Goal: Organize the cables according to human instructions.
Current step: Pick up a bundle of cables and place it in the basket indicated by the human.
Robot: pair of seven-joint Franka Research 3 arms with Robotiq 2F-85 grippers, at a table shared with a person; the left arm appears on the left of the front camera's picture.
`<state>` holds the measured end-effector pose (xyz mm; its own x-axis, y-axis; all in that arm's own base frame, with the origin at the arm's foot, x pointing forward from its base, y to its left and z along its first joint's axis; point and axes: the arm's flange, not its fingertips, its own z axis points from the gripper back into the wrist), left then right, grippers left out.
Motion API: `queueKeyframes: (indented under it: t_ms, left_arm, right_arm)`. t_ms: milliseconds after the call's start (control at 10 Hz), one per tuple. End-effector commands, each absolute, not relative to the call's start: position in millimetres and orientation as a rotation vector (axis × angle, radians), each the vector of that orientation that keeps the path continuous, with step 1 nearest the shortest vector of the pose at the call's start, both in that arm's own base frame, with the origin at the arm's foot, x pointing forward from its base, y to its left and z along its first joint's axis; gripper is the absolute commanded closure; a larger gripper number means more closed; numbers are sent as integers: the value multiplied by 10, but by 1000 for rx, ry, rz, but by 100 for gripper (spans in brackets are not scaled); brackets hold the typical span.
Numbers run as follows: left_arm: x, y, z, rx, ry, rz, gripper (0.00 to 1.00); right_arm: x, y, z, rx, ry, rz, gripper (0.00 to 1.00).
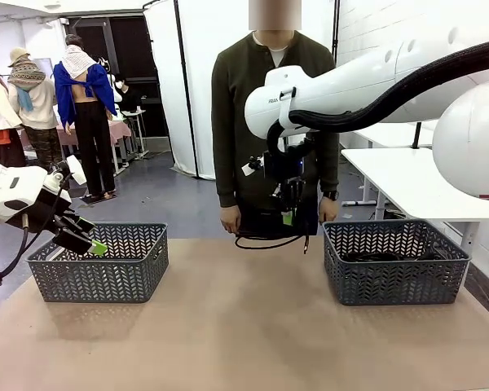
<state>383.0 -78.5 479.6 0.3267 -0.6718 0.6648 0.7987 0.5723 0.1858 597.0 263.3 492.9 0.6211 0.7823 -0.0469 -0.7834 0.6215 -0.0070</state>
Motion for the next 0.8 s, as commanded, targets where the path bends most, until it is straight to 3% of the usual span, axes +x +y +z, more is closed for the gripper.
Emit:
queueKeyframes:
  t_ms: [0, 400, 700]
  left_arm:
    - [3855, -762, 4772, -198, -775, -977, 0]
    - [3855, -762, 4772, -198, -775, -977, 0]
    - [3855, -762, 4772, -198, -775, -977, 0]
  right_arm:
    - [6001, 2620, 4929, -42, 29, 882, 100]
    - [5982, 2614, 4934, -27, 39, 896, 100]
    - [6072, 2048, 5254, -63, 13, 1078, 100]
